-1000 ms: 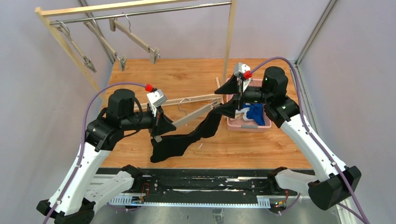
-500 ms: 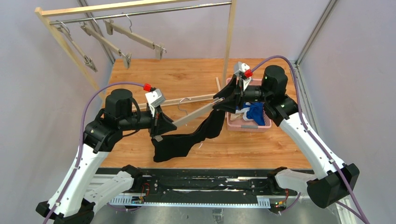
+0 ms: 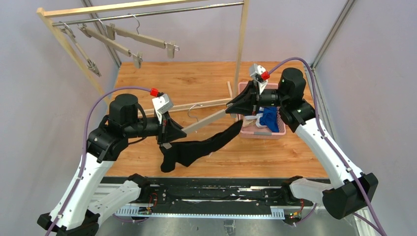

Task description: Remove the underwear clipped to the hanger

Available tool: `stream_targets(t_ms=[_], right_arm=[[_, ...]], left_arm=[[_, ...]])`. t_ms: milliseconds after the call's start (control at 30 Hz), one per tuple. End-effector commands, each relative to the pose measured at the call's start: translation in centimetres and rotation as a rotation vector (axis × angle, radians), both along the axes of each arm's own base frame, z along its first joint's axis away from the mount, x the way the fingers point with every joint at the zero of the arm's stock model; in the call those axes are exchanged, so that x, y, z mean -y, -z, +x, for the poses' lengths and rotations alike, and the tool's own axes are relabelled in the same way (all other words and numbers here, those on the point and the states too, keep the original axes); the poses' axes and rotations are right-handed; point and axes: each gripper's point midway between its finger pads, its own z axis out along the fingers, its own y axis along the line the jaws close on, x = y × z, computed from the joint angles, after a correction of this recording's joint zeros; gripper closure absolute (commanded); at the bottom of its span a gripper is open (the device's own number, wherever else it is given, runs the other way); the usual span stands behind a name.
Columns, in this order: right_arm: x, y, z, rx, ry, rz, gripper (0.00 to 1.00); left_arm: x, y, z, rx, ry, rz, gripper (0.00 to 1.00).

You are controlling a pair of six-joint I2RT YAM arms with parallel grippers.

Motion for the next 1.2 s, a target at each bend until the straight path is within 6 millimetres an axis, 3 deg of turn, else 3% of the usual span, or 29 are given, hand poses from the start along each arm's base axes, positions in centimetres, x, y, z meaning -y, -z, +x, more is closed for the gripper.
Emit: stream_targets(t_ms=[0, 67, 133, 200, 333, 433, 667, 767, 1000, 1167], right_arm=[[-0.1, -0.5, -0.4, 0.006, -0.039, 0.026, 0.99], [-0.1, -0.6, 0.0, 0.002, -0.017, 0.027, 0.96], [0.1, -0.5, 0.8, -0.005, 0.033, 0.022, 0.72], [0.6, -0.5, 2.5, -0.022, 0.137, 0.022, 0.56], [2.9, -0.3, 6.2, -0.087, 0.368, 0.07, 0.44], [4.5, -1.1, 6.8, -0.116, 0.434, 0.166, 0.29], [5.1, -2.2, 4.7, -0.134, 0.423, 0.308, 0.26], [4.8, -2.9, 3.6, -0.176, 0.361, 0.405, 0.32], [4.6, -5.4, 1.5, -0.196, 0.192, 0.629, 0.34], [3.1, -7.0, 1.0, -0.171, 0.122, 0.681, 0.26]], left_arm=[[0.4, -2.7, 0.7, 0.079, -0.012, -0.059, 1.0], [0.5, -2.8, 0.8, 0.078, -0.013, -0.059, 1.0], [0.5, -3.0, 1.0, 0.082, -0.018, -0.062, 1.0], [0.6, -3.3, 1.1, 0.089, -0.02, -0.07, 1.0], [0.7, -3.9, 1.3, 0.099, -0.02, -0.077, 1.0], [0.8, -4.3, 1.6, 0.112, -0.025, -0.086, 1.0], [1.0, -6.0, 3.0, 0.147, -0.094, -0.156, 1.0], [1.7, -7.7, 3.4, 0.168, -0.097, -0.251, 1.0], [3.2, -10.6, 4.2, 0.155, -0.088, -0.501, 1.0], [4.7, -10.4, 4.8, 0.127, -0.076, -0.525, 1.0]])
